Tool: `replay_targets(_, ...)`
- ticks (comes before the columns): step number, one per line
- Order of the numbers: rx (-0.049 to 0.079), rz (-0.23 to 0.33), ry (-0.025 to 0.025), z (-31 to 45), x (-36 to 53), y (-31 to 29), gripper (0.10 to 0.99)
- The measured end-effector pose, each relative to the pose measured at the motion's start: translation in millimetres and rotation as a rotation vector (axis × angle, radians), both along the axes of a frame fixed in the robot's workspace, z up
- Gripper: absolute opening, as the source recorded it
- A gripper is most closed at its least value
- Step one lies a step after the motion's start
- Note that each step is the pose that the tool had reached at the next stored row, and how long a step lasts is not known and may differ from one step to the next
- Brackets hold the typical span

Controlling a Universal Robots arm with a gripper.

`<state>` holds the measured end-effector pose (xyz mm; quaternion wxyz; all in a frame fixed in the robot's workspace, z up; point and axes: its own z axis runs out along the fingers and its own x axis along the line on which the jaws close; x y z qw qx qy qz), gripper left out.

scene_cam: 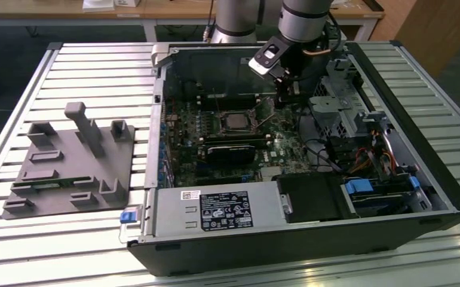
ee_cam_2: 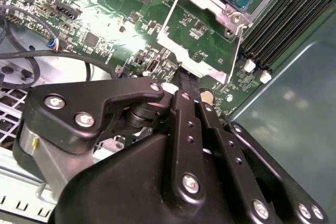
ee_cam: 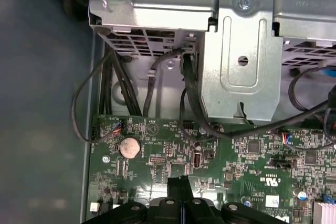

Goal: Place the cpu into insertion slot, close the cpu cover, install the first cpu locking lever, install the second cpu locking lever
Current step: 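Close the cpu cover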

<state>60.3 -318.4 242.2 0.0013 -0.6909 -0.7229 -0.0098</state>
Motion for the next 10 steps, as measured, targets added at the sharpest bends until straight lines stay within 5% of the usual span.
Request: replay_targets(10,0.000,0.000,0.0000,0.0,-12.2,0.0,0.106)
